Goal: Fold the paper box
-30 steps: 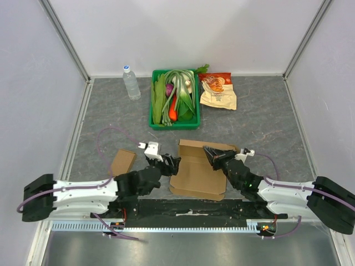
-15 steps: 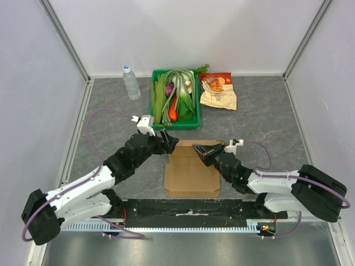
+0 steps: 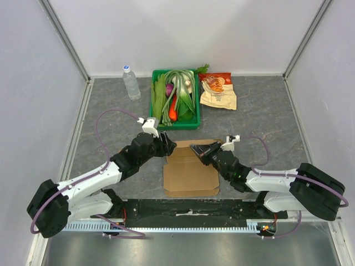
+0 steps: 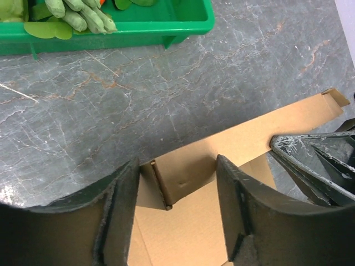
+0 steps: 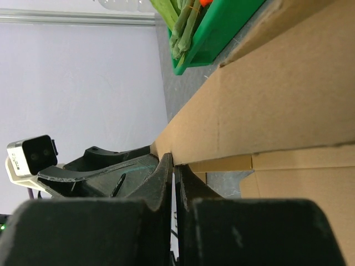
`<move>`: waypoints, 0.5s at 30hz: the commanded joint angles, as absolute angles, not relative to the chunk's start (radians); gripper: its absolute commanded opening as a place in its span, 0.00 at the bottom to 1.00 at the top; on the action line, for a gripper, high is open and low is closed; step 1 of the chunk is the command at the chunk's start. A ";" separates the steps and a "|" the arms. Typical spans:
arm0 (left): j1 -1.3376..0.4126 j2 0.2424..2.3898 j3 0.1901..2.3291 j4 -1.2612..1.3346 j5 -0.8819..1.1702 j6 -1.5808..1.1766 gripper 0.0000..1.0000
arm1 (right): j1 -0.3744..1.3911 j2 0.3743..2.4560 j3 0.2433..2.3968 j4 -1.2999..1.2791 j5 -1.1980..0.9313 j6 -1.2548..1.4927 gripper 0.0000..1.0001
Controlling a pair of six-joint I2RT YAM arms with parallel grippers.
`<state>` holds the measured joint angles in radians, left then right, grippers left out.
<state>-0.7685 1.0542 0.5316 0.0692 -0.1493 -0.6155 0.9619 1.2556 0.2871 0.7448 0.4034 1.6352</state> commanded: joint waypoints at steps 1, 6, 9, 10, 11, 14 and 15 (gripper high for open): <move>-0.770 1.066 0.503 0.083 -0.124 -0.635 0.58 | 0.962 1.233 0.292 0.697 0.387 1.548 0.06; -0.769 1.068 0.500 0.098 -0.138 -0.638 0.51 | 0.957 1.198 0.264 0.678 0.376 1.488 0.15; -0.769 1.075 0.503 0.100 -0.138 -0.632 0.50 | 0.931 1.151 0.284 0.623 0.301 1.383 0.44; -0.769 1.080 0.505 0.098 -0.135 -0.632 0.50 | 0.914 1.108 0.300 0.573 0.270 1.273 0.54; -0.770 1.084 0.508 0.095 -0.129 -0.627 0.49 | 0.907 1.085 0.357 0.405 0.241 1.209 0.74; -0.769 1.085 0.509 0.086 -0.138 -0.617 0.48 | 0.873 1.008 0.518 -0.029 0.132 0.920 0.88; -0.769 1.085 0.512 0.080 -0.140 -0.612 0.48 | 0.874 0.985 0.549 -0.128 0.123 0.844 0.89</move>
